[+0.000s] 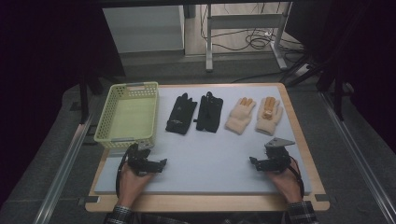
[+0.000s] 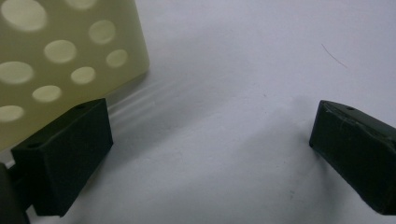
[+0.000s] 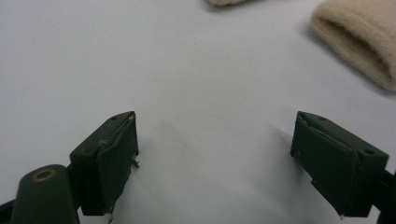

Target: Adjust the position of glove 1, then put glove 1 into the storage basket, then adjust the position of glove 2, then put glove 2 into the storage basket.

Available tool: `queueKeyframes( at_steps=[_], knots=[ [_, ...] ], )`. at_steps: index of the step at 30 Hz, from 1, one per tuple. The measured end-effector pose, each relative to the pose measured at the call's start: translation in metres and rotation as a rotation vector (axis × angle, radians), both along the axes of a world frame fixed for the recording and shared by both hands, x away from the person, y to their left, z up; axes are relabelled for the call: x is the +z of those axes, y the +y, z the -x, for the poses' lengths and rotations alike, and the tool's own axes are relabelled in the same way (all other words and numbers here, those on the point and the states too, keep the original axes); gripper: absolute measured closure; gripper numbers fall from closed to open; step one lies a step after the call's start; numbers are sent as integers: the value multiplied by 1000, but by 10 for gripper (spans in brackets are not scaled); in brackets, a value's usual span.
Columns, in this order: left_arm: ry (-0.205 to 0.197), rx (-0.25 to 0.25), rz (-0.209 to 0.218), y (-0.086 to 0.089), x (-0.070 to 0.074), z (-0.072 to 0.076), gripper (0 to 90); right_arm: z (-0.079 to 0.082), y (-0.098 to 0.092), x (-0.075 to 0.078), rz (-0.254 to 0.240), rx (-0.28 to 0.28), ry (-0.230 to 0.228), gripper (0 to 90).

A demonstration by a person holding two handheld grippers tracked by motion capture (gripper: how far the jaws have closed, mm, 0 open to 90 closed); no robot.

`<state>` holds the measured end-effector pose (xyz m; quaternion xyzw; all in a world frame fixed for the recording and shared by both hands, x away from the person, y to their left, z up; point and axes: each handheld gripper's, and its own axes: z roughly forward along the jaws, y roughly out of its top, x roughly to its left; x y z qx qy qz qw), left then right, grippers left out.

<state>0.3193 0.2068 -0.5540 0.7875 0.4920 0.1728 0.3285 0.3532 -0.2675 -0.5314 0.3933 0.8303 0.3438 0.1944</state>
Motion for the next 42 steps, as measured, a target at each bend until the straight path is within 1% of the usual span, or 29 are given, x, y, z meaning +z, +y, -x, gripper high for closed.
queueKeyframes(
  at_steps=[20, 25, 31, 34, 35, 36, 38, 42],
  knots=[
    [-1, 0, 0, 0, 0, 0, 0, 0, 0, 1, -2, 2, 3, 149],
    [-1, 0, 1, 0, 0, 0, 0, 2, 2, 2, -3, -2, 1, 179],
    [-1, 0, 0, 0, 0, 0, 0, 3, 8, 11, -22, 25, -23, 207],
    [-1, 0, 0, 0, 0, 0, 0, 3, 10, 12, -52, 40, -2, 240],
    [-2, 0, 1, 0, 0, 0, 0, 2, 12, 10, -51, 44, 9, 244],
    [-2, 0, 1, 0, 0, 0, 0, 2, 12, 10, -51, 44, 9, 244],
    [-2, 0, 1, 0, 0, 0, 0, 2, 14, 10, -42, 43, -6, 253],
    [-2, 0, 1, 0, 0, 0, 0, -2, 20, 16, -61, 55, -16, 258]
  ],
)
